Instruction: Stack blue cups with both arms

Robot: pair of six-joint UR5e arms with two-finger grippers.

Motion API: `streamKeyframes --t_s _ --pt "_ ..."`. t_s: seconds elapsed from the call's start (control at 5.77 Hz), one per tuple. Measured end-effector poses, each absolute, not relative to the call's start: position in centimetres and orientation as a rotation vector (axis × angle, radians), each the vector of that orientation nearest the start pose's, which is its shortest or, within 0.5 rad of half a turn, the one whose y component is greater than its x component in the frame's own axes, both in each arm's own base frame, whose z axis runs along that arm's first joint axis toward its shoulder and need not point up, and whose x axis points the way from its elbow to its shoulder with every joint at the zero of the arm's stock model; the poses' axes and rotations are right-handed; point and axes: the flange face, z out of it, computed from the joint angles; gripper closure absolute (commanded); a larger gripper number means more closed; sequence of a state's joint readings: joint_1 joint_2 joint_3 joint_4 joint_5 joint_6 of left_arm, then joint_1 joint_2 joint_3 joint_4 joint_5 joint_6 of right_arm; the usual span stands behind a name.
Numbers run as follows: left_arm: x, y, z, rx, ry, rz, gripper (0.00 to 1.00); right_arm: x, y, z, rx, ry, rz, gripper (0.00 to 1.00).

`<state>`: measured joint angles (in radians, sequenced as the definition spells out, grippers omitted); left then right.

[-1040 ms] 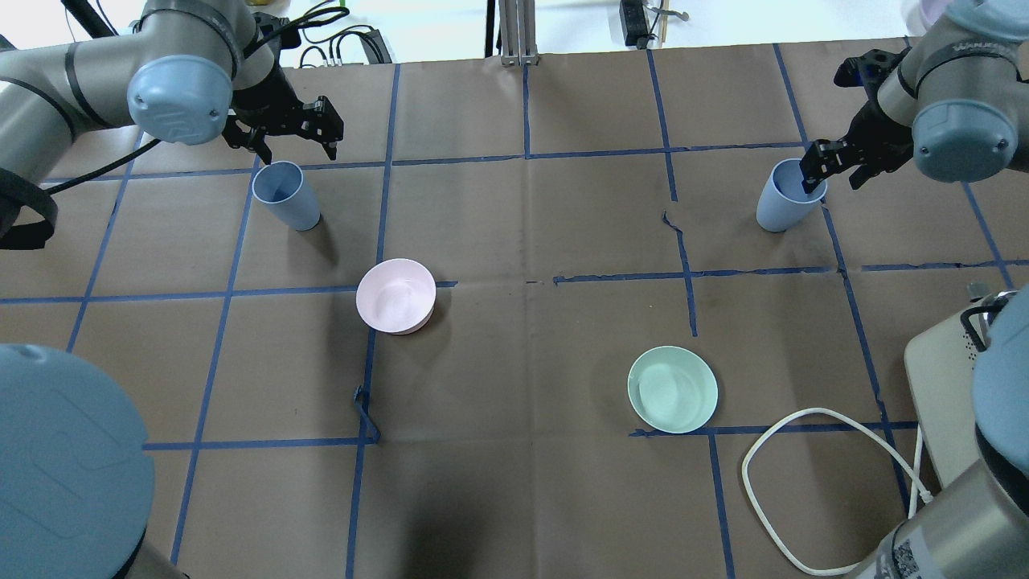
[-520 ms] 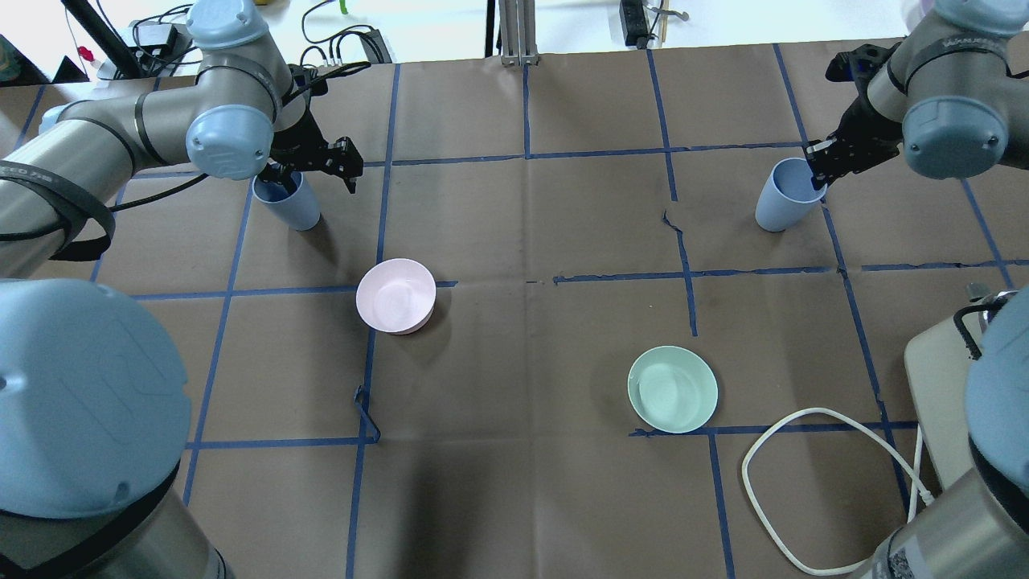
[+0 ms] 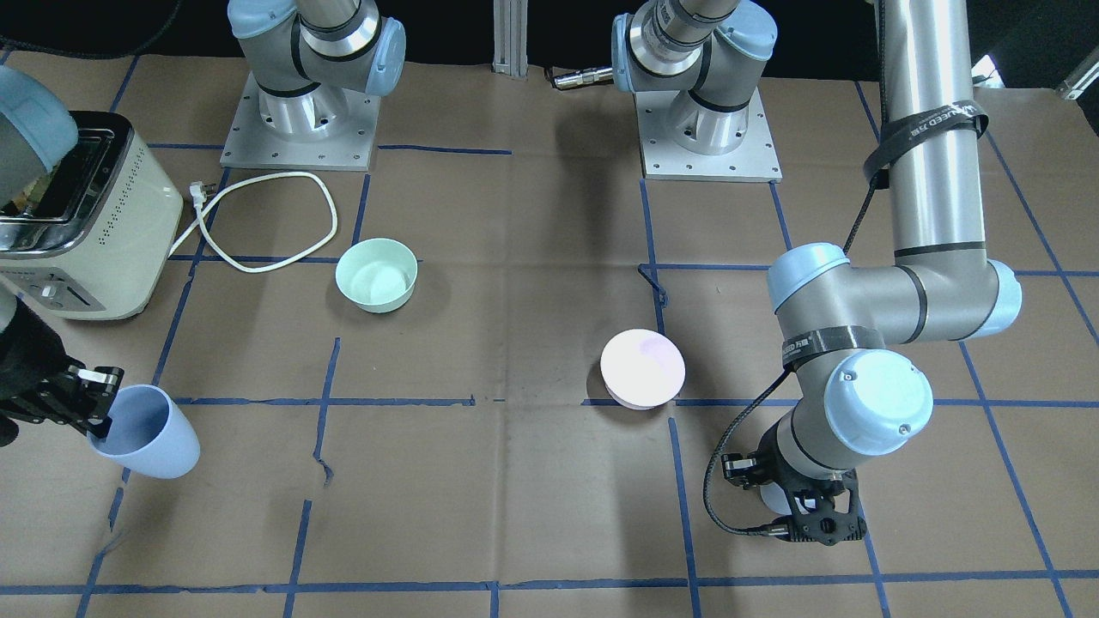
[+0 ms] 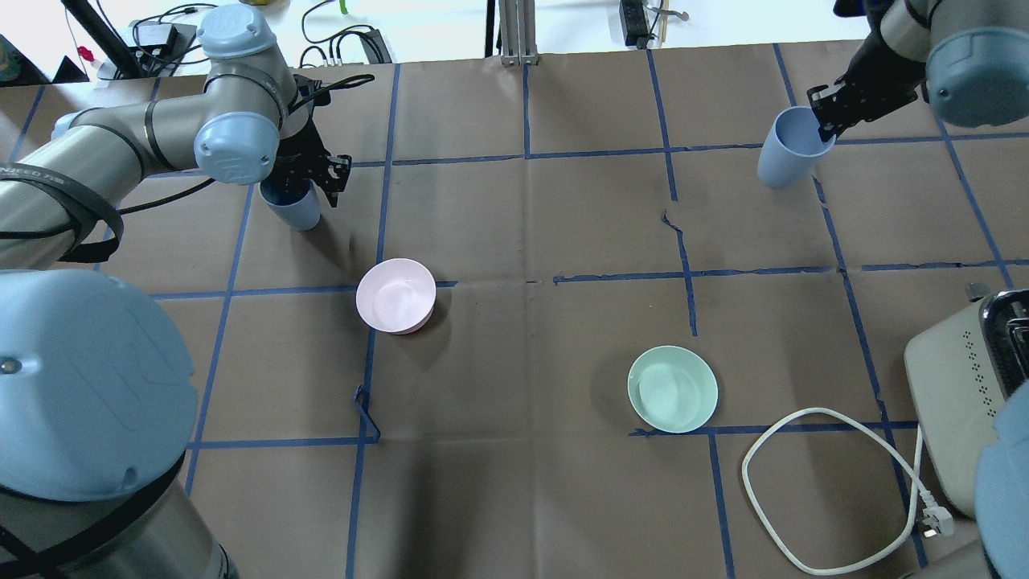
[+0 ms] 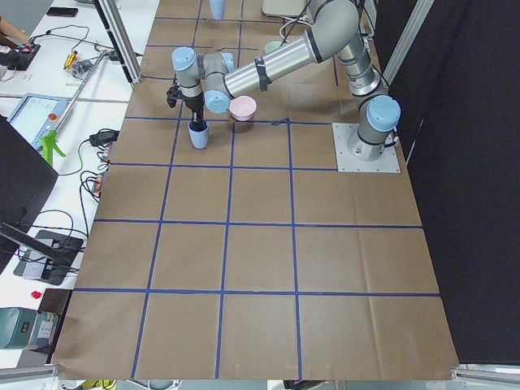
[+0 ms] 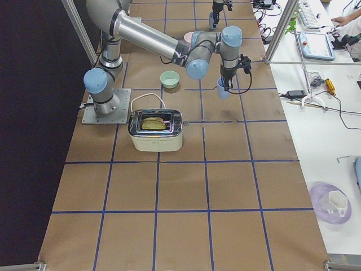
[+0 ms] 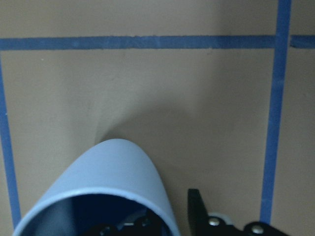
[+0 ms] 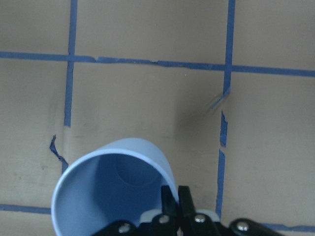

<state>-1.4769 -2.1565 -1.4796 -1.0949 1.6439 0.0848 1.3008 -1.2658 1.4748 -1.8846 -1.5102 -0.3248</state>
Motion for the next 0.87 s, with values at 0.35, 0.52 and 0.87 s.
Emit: streamKeyframes --t_s 0.35,0.52,0.87 --pt "-7.7 -68.4 26.3 0.004 3.047 -0.029 1.00 -1.3 -60.7 50.3 0.047 3.105 0.009 0.94" --pt "-10.7 -68.2 27.9 0.028 3.050 -0.072 1.00 0.2 -59.5 52.5 0.114 3.109 0.089 0.94" --pt "-22.1 -67.3 28.4 0.001 3.066 -0.143 1.00 2.0 -58.9 53.3 0.137 3.107 0.128 0.94"
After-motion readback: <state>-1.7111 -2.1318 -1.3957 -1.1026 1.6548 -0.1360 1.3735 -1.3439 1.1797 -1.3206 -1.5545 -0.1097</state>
